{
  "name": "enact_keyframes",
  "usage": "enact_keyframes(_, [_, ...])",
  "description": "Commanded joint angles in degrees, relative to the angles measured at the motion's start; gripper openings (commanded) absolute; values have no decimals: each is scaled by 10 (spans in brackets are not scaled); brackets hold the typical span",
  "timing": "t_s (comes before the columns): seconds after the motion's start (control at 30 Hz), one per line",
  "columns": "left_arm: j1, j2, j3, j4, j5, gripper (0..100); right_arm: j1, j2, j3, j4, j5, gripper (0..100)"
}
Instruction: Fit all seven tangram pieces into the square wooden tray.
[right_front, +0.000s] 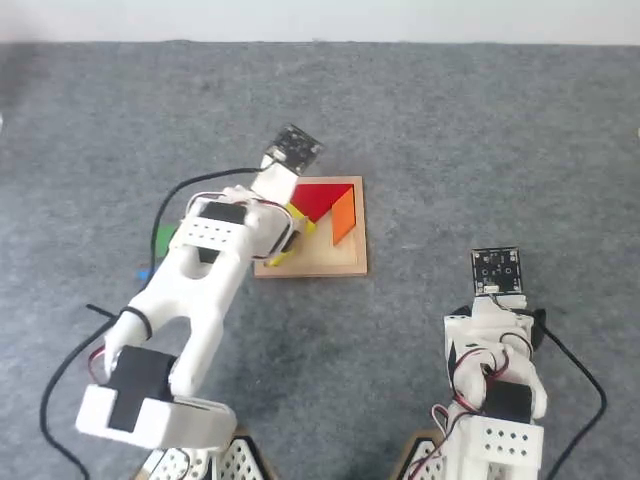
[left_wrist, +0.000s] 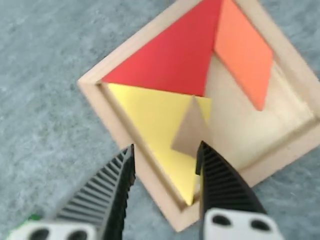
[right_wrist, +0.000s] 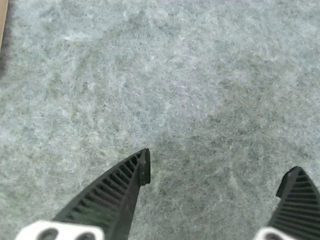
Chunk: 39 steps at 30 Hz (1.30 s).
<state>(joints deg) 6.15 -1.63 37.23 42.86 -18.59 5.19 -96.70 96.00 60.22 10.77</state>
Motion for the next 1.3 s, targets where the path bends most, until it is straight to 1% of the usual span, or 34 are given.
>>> enact_keyframes(0.0, [9, 39, -38, -11, 7, 191, 2, -9, 8, 6, 6, 402])
enact_keyframes(0.17, [12, 78, -77, -9, 6, 191, 2, -9, 8, 6, 6, 402])
enact_keyframes(0.33, [47, 79, -95, 6, 6, 191, 2, -9, 8, 6, 6, 402])
enact_keyframes(0.43, [55, 79, -109, 15, 8, 191, 2, -9, 8, 6, 6, 402])
enact_keyframes(0.7, [25, 84, -131, 31, 10, 191, 2, -9, 8, 6, 6, 402])
enact_keyframes(1.0, [-15, 84, -122, 26, -18, 191, 2, -9, 8, 6, 6, 402])
enact_keyframes(1.27, [-17, 85, -117, 18, -20, 191, 2, -9, 8, 6, 6, 402])
